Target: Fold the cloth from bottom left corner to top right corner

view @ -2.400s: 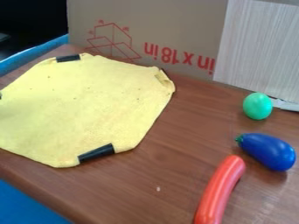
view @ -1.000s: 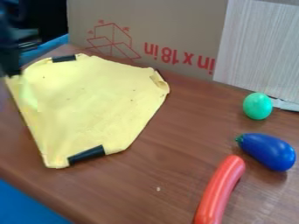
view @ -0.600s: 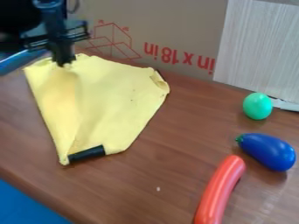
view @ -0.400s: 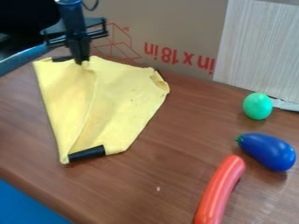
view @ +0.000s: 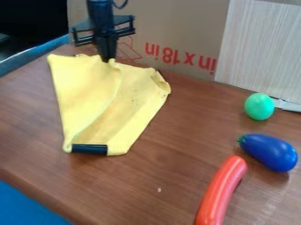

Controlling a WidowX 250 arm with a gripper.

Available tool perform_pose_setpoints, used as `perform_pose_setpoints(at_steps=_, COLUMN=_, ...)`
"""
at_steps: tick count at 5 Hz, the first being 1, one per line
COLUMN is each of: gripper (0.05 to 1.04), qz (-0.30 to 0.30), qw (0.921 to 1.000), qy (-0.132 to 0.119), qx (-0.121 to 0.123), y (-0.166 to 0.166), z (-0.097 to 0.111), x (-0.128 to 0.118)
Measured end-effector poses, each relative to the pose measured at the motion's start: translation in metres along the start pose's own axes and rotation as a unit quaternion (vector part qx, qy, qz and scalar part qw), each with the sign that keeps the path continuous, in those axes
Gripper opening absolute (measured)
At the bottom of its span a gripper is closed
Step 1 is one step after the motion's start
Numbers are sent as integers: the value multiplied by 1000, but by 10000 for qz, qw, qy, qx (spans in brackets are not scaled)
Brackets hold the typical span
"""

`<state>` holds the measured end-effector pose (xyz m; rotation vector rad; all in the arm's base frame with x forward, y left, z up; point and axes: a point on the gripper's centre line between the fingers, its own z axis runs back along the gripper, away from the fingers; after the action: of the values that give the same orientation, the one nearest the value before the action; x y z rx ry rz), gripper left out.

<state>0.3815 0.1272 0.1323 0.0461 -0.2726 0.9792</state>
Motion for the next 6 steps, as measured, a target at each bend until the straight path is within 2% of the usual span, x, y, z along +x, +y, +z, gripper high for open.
perform_pose_setpoints(at_steps=2, gripper=54, qz=183, qw=9998, qy=-18, qx=88, y=-39, z=-12, x=-2)
perform_pose_setpoints(at_steps=4, gripper=69, qz=213, qw=9997, qy=-87, qx=80, y=-50, z=-17, x=-4)
perform_pose_setpoints(at_steps=5, gripper=207, qz=155, qw=9997, qy=65, qx=160, y=-44, z=-27, x=-14)
perform_pose_setpoints(at_steps=6, gripper=461, qz=61, qw=10000, qy=-20, qx=18, y=-38, z=-16, x=-16)
